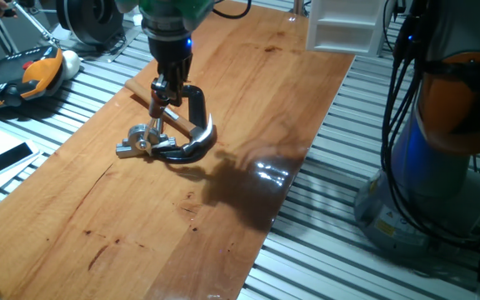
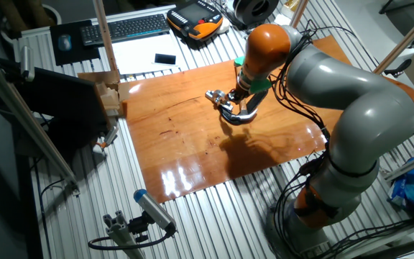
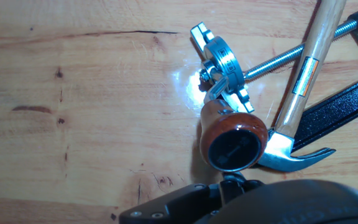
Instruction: Push down the lever
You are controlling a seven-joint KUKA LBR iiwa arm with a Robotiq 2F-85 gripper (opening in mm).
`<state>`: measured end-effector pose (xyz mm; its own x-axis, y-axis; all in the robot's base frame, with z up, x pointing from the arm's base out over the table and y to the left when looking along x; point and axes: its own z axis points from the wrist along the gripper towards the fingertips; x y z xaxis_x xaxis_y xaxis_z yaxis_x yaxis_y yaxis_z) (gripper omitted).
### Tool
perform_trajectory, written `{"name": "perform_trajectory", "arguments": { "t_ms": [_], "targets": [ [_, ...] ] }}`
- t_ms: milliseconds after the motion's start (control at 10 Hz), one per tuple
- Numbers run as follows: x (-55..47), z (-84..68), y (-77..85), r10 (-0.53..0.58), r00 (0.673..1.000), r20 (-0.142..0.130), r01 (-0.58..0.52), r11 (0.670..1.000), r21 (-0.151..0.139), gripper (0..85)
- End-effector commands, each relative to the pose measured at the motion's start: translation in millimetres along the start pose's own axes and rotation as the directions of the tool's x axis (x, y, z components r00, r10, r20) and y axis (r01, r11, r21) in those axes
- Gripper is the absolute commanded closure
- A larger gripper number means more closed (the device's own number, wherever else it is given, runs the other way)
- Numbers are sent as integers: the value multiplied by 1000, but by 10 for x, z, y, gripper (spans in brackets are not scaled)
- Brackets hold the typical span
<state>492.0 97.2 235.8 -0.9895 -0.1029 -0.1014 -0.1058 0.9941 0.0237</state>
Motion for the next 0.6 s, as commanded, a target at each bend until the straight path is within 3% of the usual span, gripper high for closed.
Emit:
{"name": "perform_trajectory", "arguments": {
  "t_ms": [0,300,500],
  "targets": [
    [2,-10,-17,-1,1000,-1,1,1000,-1,850],
    [-23,-105,-145,-14,1000,-10,14,1000,5,850],
    [-67,-107,-131,-7,1000,-10,7,1000,8,850]
  ]
}}
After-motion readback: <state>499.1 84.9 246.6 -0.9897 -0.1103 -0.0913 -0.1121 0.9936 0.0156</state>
